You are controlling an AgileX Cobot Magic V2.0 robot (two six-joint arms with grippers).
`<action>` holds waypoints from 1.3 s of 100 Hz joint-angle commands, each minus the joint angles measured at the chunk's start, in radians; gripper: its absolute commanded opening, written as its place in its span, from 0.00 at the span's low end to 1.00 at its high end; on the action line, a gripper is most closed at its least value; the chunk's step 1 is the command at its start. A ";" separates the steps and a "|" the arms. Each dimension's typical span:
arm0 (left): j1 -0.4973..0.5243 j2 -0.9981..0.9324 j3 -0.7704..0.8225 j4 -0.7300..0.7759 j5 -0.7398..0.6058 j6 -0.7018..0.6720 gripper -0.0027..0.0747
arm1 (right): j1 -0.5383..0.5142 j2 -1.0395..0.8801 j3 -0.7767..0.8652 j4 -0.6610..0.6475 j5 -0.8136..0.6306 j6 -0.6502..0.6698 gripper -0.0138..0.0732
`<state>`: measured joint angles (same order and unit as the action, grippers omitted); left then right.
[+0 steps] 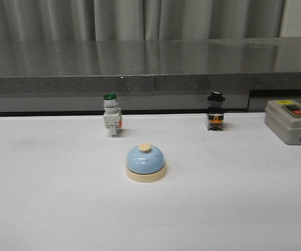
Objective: Place and press bell with both arms
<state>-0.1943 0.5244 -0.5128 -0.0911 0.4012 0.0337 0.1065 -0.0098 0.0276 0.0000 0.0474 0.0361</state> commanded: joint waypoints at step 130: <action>0.113 -0.557 0.538 0.138 -0.382 -0.007 0.01 | -0.007 -0.019 -0.015 -0.013 -0.084 -0.004 0.09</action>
<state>-0.0882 -0.0038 0.0009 0.0463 0.1260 0.0337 0.1065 -0.0098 0.0276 0.0000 0.0474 0.0361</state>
